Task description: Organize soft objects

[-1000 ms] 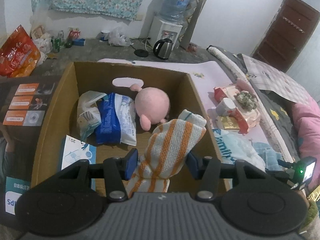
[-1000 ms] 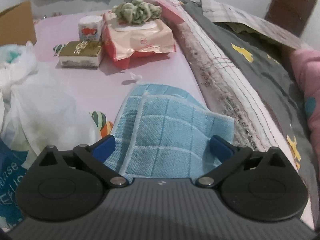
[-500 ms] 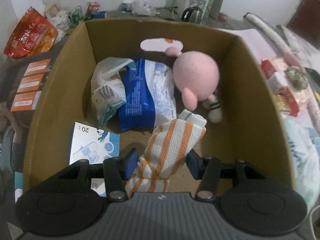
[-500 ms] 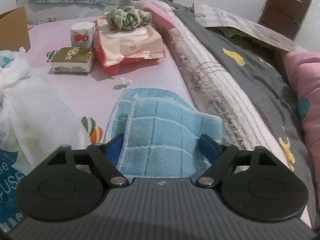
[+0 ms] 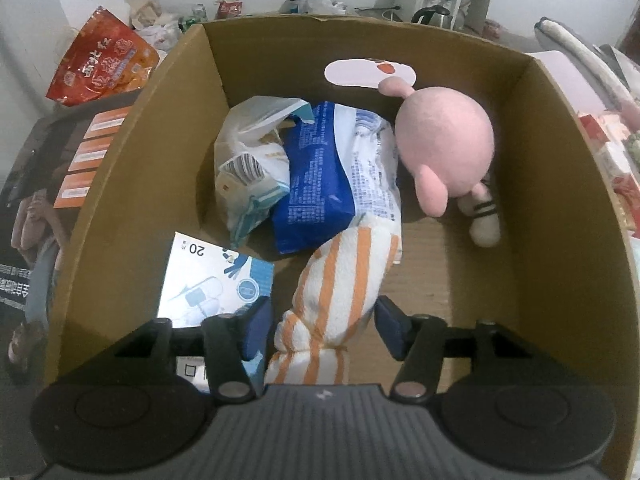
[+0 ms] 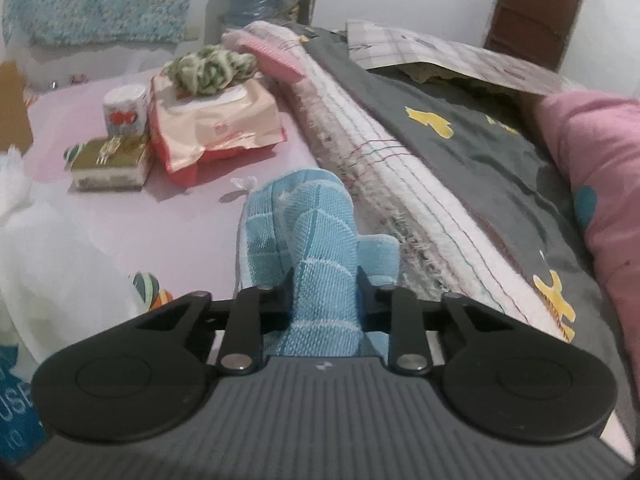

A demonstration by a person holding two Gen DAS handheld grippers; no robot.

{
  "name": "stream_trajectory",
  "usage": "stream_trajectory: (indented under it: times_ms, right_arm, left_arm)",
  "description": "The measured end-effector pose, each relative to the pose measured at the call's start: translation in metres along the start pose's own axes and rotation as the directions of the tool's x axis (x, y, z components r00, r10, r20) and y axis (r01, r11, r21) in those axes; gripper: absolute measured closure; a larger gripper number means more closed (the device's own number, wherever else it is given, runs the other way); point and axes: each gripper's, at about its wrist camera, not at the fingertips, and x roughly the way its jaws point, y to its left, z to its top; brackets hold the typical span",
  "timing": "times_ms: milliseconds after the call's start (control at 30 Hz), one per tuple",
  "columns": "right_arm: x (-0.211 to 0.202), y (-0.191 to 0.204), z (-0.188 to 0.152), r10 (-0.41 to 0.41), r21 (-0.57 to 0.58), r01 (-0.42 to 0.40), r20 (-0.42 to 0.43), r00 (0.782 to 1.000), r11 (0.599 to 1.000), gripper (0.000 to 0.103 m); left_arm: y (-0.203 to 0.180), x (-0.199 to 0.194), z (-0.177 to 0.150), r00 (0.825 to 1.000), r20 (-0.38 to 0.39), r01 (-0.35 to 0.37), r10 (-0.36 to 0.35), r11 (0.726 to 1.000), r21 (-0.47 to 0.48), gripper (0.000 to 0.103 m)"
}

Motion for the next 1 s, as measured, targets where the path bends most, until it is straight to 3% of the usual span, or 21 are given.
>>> stream_trajectory:
  times_ms: [133, 333, 433, 500, 600, 667, 833, 900, 933, 1000]
  right_arm:
    - [-0.007, -0.019, 0.002, 0.048, 0.105, -0.049, 0.015, 0.999, 0.993, 0.087]
    - [-0.033, -0.036, 0.011, 0.123, 0.203, -0.134, 0.066, 0.990, 0.970, 0.088]
    - [-0.054, -0.036, 0.019, 0.188, 0.227, -0.208, 0.105, 0.976, 0.951, 0.088]
    - [-0.069, -0.032, 0.025, 0.262, 0.238, -0.288, 0.133, 0.956, 0.928, 0.088]
    - [-0.089, -0.016, 0.039, 0.409, 0.245, -0.436, 0.155, 0.899, 0.866, 0.088]
    - [-0.101, 0.002, 0.049, 0.519, 0.250, -0.541, 0.154, 0.841, 0.803, 0.088]
    - [-0.113, 0.072, 0.079, 0.761, 0.297, -0.751, 0.104, 0.640, 0.590, 0.088]
    - [-0.112, 0.107, 0.091, 0.816, 0.326, -0.784, 0.063, 0.575, 0.528, 0.088]
    - [-0.112, 0.129, 0.097, 0.835, 0.323, -0.797, 0.036, 0.549, 0.510, 0.088]
    - [-0.111, 0.168, 0.105, 0.838, 0.308, -0.793, -0.022, 0.546, 0.525, 0.088]
  left_arm:
    - [0.002, -0.001, -0.001, 1.000, 0.007, -0.009, 0.009, 1.000, -0.008, 0.034]
    - [0.001, -0.004, -0.005, 0.998, 0.030, -0.047, 0.047, 0.999, 0.011, 0.033]
    - [-0.004, -0.004, -0.005, 0.996, 0.047, -0.079, 0.077, 0.996, 0.040, 0.033]
    - [-0.006, -0.006, -0.005, 0.995, 0.053, -0.090, 0.088, 0.995, 0.045, 0.035]
    - [-0.006, -0.008, -0.005, 0.995, 0.061, -0.082, 0.080, 0.996, 0.033, 0.040]
    - [-0.004, -0.009, -0.006, 0.995, 0.068, -0.071, 0.070, 0.997, 0.020, 0.043]
    - [0.003, -0.011, -0.009, 0.996, 0.084, -0.035, 0.037, 0.999, -0.019, 0.050]
    - [0.006, -0.011, -0.009, 0.996, 0.087, -0.020, 0.023, 0.999, -0.037, 0.052]
    - [0.007, -0.012, -0.010, 0.996, 0.089, -0.013, 0.017, 0.999, -0.049, 0.053]
    - [0.010, -0.013, -0.011, 0.996, 0.091, -0.001, 0.007, 0.998, -0.068, 0.054]
